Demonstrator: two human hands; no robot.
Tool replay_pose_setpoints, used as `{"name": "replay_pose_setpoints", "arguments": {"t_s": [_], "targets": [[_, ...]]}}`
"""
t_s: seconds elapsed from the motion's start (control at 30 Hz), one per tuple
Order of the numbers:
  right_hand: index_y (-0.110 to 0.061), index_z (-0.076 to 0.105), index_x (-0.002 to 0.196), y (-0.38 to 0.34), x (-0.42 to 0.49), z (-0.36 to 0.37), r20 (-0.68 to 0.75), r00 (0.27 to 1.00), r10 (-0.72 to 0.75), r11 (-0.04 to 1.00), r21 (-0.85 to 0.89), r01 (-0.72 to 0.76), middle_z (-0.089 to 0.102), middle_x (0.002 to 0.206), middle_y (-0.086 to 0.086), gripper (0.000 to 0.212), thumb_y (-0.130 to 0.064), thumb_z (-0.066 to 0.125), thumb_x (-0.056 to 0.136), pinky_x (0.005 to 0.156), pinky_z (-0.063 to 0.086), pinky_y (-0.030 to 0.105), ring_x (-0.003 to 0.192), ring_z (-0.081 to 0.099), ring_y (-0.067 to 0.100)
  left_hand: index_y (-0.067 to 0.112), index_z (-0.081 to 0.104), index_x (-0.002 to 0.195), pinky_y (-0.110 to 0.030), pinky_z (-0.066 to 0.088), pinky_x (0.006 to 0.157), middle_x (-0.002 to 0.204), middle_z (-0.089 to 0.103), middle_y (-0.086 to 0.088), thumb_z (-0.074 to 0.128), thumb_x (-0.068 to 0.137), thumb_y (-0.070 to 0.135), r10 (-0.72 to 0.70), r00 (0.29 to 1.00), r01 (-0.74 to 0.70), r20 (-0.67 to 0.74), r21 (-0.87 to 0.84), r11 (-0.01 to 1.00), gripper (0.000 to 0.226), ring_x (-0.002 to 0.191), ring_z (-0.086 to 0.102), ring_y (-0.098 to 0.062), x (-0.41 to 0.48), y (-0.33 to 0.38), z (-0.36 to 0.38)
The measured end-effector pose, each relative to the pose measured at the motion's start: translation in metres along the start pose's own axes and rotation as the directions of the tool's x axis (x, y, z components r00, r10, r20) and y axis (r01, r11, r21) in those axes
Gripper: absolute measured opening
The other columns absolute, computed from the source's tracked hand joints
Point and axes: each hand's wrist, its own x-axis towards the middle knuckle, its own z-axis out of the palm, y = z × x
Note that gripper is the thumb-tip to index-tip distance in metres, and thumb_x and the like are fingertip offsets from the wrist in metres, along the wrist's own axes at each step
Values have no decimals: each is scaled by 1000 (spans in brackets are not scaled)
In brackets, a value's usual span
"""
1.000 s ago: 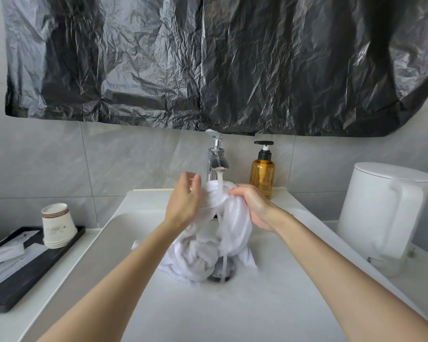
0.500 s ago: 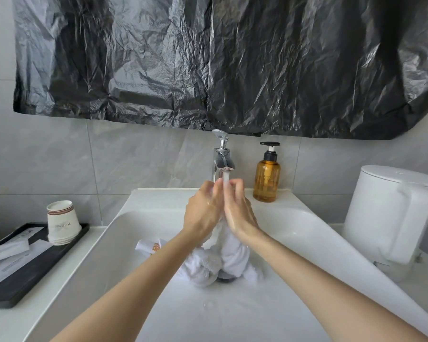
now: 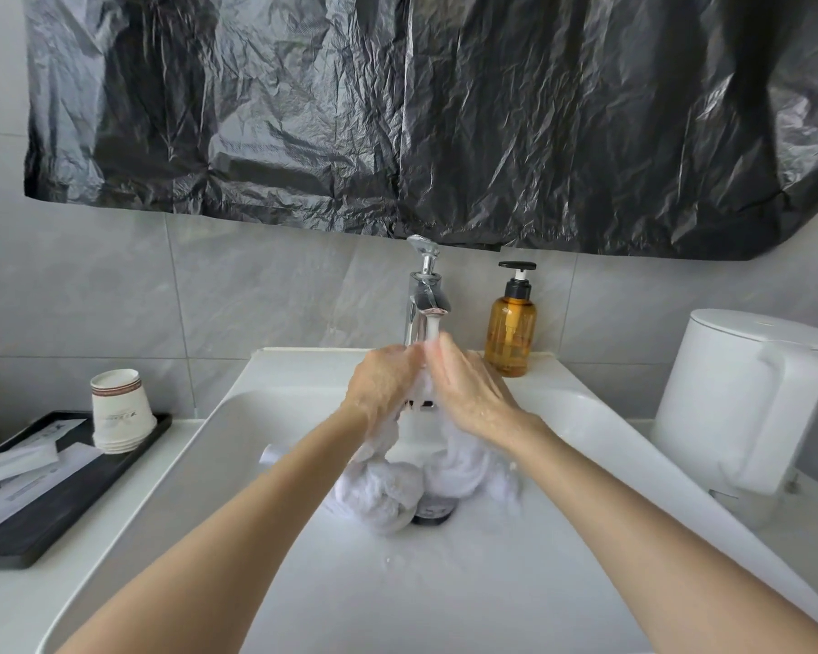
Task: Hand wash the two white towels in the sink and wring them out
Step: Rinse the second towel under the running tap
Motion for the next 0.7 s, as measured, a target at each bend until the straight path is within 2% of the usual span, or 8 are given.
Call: {"name": "replay_pose_setpoints", "arguments": {"t_s": [0.1, 0.2, 0.27, 0.37, 0.43, 0.5, 0.6, 0.7], "targets": [[-28, 24, 99, 10, 1, -2, 158, 987, 8, 993, 116, -27, 49, 82, 5, 30, -57, 30, 99, 63, 42, 39, 70, 50, 24, 10, 57, 82, -26, 33, 47, 59, 49, -5, 50, 98, 40, -6, 1000, 12, 27, -237, 971, 36, 44, 40, -19, -6, 1, -9], [-33, 18, 130, 18, -7, 3, 259, 966, 7, 989, 142, -46, 56, 119, 5, 63, -50, 62, 88, 87, 52, 39, 102, 60, 22, 12, 53, 79, -19, 33, 39, 53, 47, -5, 50, 100, 40, -96, 995, 102, 37, -450, 887, 36, 36, 39, -13, -4, 0, -18], [-33, 15, 135, 22, -9, 5, 279, 959, 56, 986, 137, -97, 58, 109, 3, 71, -35, 66, 86, 75, 51, 32, 92, 60, 18, 11, 53, 77, -16, 33, 36, 44, 47, -2, 49, 100, 40, -135, 989, 147, 62, -527, 837, 38, 32, 39, -12, -3, 0, -23], [-26, 29, 132, 21, 2, 0, 305, 941, 145, 983, 62, -171, 54, 102, -8, 47, -12, 52, 93, 57, 39, 23, 77, 53, 13, 11, 53, 75, -16, 34, 36, 43, 48, -1, 51, 99, 40, -120, 992, 122, 42, -572, 811, 38, 32, 40, -12, -2, -2, -26], [-24, 45, 133, 20, 13, -7, 236, 950, 205, 971, 75, -228, 57, 115, -3, 47, -3, 44, 91, 60, 40, 25, 86, 56, 18, 10, 55, 79, -20, 35, 42, 54, 50, -2, 55, 97, 41, -85, 994, 44, -64, -480, 876, 36, 39, 41, -13, 3, -10, -25], [-25, 52, 127, 18, 19, -14, 150, 948, 282, 930, 199, -308, 57, 112, 1, 45, -2, 41, 91, 69, 40, 28, 97, 54, 21, 7, 59, 89, -26, 40, 54, 64, 53, -2, 54, 96, 46, 17, 982, -63, -187, -243, 968, 40, 54, 50, -18, 8, -19, -24], [-23, 44, 118, 17, 18, -21, 123, 917, 378, 824, 408, -394, 46, 98, -6, 31, -5, 41, 92, 67, 33, 26, 94, 44, 15, 14, 67, 106, -29, 39, 79, 90, 63, -8, 44, 101, 37, 265, 941, -225, -209, 197, 954, 33, 100, 54, -25, 9, -28, -16], [-17, 48, 94, 13, 11, -16, 184, 865, 467, 697, 526, -488, 47, 85, -3, 10, -20, 44, 86, 65, 32, 28, 81, 43, 14, 26, 59, 122, -30, 40, 97, 116, 63, -6, 36, 98, 52, 309, 949, -301, -58, 114, 947, 43, 113, 54, -21, 4, -22, -2]]}}
